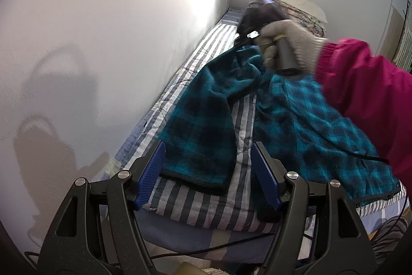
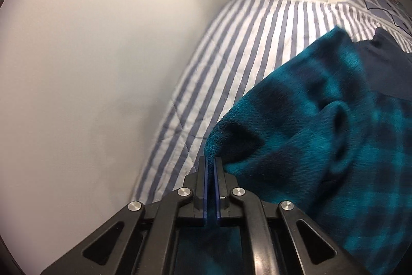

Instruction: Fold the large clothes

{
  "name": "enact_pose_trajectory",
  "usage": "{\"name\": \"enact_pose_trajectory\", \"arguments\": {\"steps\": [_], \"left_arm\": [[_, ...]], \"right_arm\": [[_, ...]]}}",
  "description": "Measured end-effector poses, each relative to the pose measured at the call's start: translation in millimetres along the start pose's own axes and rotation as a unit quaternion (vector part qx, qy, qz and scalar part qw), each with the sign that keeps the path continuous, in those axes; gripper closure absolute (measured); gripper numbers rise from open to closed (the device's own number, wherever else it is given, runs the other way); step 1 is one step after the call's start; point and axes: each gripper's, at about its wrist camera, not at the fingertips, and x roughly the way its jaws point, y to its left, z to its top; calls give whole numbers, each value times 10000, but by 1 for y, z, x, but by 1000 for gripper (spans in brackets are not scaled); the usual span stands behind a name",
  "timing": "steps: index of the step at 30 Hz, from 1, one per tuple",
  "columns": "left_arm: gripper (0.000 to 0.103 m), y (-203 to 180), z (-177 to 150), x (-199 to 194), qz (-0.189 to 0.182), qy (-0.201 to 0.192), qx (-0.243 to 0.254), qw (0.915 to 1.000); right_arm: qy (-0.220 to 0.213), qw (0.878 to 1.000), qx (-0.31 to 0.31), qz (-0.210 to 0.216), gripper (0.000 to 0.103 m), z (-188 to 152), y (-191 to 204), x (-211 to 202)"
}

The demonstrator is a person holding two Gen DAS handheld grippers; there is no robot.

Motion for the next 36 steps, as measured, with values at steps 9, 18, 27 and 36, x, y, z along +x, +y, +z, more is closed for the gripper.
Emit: {"name": "enact_pose_trajectory", "arguments": {"steps": [9,18,27,36], "left_arm": [[32,1,0,-10,259,-140,42,9996],[32,-2,1,-6,423,-167,142,9989],[32,-11,1,-12,513,-233,232,9981],[32,4,-2,-26,491,-281,39,9984]], "right_arm": [[-418,9969,171,646,102,-32,-84,-78],[-217,9945,641,-796,65,-69,-170,-79],[-305,9993,-177,150,64,-101,-119,-110],[167,9932,-810,814,48,-137,-22,-65]]}}
